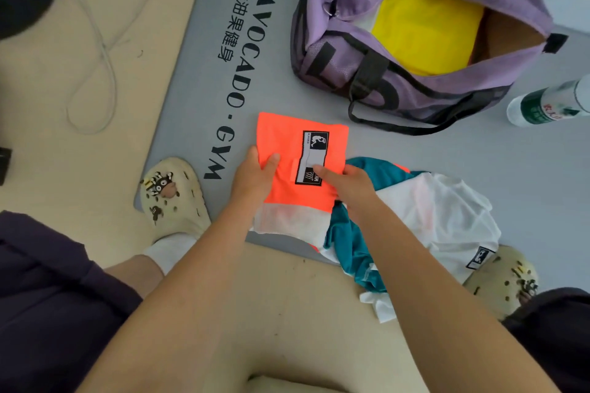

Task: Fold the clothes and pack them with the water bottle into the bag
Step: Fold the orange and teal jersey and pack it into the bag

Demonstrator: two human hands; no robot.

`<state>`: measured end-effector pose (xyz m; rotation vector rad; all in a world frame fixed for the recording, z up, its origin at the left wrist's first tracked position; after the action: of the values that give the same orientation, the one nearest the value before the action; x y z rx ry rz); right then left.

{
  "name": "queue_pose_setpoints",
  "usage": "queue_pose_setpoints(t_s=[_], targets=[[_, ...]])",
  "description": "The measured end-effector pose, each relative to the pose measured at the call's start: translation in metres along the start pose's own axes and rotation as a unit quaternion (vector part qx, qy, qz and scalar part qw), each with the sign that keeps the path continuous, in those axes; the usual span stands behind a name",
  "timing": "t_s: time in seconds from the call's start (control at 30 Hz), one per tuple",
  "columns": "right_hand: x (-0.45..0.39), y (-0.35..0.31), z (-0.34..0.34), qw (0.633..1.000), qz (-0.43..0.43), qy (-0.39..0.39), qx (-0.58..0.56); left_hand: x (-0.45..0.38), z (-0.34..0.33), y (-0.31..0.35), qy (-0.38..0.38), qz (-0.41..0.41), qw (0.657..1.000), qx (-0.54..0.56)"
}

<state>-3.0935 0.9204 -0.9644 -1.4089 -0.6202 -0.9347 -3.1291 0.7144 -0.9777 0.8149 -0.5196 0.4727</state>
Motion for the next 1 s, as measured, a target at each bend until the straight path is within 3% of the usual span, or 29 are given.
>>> queue_pose_setpoints(t_s=[0.1, 0.17, 0.2, 0.27, 0.37, 0.43, 0.57, 0.63, 0.83, 1.0], targets=[[0.000, -0.009, 0.002, 0.993, 0.040, -0.086, -0.066, 0.001, 0.019, 0.016, 0.064, -0.007, 0.996, -0.061], [-0.002, -0.016, 0.013, 0.989, 0.071, -0.129, -0.023, 0.001, 0.032, 0.046, 0.116, -0.104, 0.986, -0.060], [-0.004, -0.020, 0.021, 0.987, 0.083, -0.139, 0.016, -0.001, 0.032, 0.064, 0.094, -0.158, 0.982, -0.050], [-0.009, -0.027, 0.039, 0.978, 0.083, -0.162, 0.097, -0.007, 0.016, 0.092, -0.038, -0.204, 0.977, -0.043], [-0.012, -0.037, 0.056, 0.946, 0.067, -0.221, 0.228, -0.007, -0.025, 0.111, -0.262, -0.189, 0.941, -0.102], [-0.014, -0.042, 0.062, 0.929, 0.063, -0.234, 0.280, -0.008, -0.044, 0.113, -0.332, -0.164, 0.920, -0.126], [-0.018, -0.046, 0.068, 0.943, 0.055, -0.220, 0.242, -0.013, -0.063, 0.098, -0.404, -0.087, 0.908, -0.070], [-0.021, -0.047, 0.074, 0.945, 0.068, -0.195, 0.252, -0.014, -0.064, 0.087, -0.402, -0.059, 0.913, -0.045], [-0.022, -0.027, 0.107, 0.909, 0.015, -0.152, 0.388, -0.015, -0.042, 0.058, -0.259, 0.002, 0.963, 0.078], [0.003, -0.043, 0.120, 0.967, 0.074, -0.119, 0.211, -0.003, -0.021, 0.067, -0.244, 0.005, 0.964, 0.105]])
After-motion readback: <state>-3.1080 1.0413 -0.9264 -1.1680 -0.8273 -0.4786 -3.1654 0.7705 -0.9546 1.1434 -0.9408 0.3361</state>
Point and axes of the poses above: each hand's wrist, its own x-axis away from the middle knuckle, its own z-axis out of the back of the hand, y = z × x, the point moved 6 cm from there along -x, towards the middle knuckle, and after that the axes turned 2 degrees about -x, right-handed, at the moved point
